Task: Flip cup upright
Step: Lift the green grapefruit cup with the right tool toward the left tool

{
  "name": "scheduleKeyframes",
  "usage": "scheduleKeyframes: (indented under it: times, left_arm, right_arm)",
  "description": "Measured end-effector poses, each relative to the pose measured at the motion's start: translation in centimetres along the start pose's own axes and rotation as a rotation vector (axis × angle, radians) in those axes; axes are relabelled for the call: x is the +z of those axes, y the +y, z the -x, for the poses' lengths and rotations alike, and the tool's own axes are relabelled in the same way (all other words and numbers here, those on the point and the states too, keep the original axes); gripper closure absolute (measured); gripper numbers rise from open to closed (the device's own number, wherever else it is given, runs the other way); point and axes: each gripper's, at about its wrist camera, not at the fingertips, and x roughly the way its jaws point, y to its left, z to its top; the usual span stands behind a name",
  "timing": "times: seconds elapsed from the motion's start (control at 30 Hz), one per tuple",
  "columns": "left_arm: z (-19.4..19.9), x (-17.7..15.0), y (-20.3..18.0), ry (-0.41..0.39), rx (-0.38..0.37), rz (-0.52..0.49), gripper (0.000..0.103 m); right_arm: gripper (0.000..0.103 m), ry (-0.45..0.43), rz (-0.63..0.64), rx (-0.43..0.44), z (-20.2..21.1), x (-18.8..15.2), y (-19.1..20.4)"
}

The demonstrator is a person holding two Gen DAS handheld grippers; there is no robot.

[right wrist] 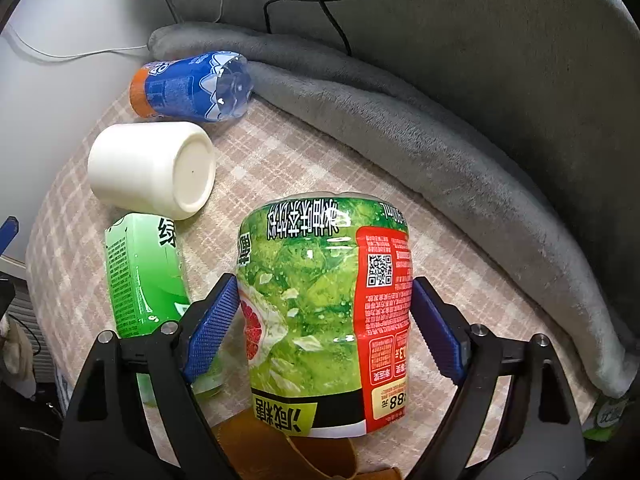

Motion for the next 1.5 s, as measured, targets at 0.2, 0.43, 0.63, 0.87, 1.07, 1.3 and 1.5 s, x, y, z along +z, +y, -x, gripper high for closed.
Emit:
scheduleKeyframes:
  times: [0.2, 0.43, 0.63, 0.87, 1.07, 1.3, 1.5]
  left_arm:
    - [0.2, 0.0, 0.0, -0.006, 0.009, -0.003, 0.019]
    - [1.1, 0.2, 0.0, -0.021, 0.022, -0.021, 0.019]
    - [2.5, 0.5, -0.2, -0.027, 0.018, -0.068, 0.019]
    - [4.1, 0.0, 0.2, -0.009, 0.022, -0.073, 0.019]
    - [5.0, -1.2, 0.3, 0.059, -0.018, -0.090, 0.019]
    - [5.4, -2.7, -0.4, 0.140, -0.087, -0.136, 0.020]
    - [5.4, -3.9, -0.9, 0.193, -0.127, -0.190, 0.021]
  right_arm:
    - [0.016, -0.062, 0.003, -0.020, 0.8, 0.9, 0.2]
    - [0.016, -0.183, 0.058, -0.026, 5.7, 1.6, 1.4]
    - [0.016, -0.251, 0.184, 0.010, 10.0, 0.0, 4.5]
    - [0.015, -0.231, 0.343, 0.056, 11.3, -4.9, 9.5]
    - [0.015, -0.160, 0.486, 0.113, 9.4, -8.9, 14.3]
    - [0.015, -0.084, 0.581, 0.197, 7.2, -12.3, 17.3]
    - [0.015, -0.023, 0.588, 0.225, 4.9, -13.1, 18.1]
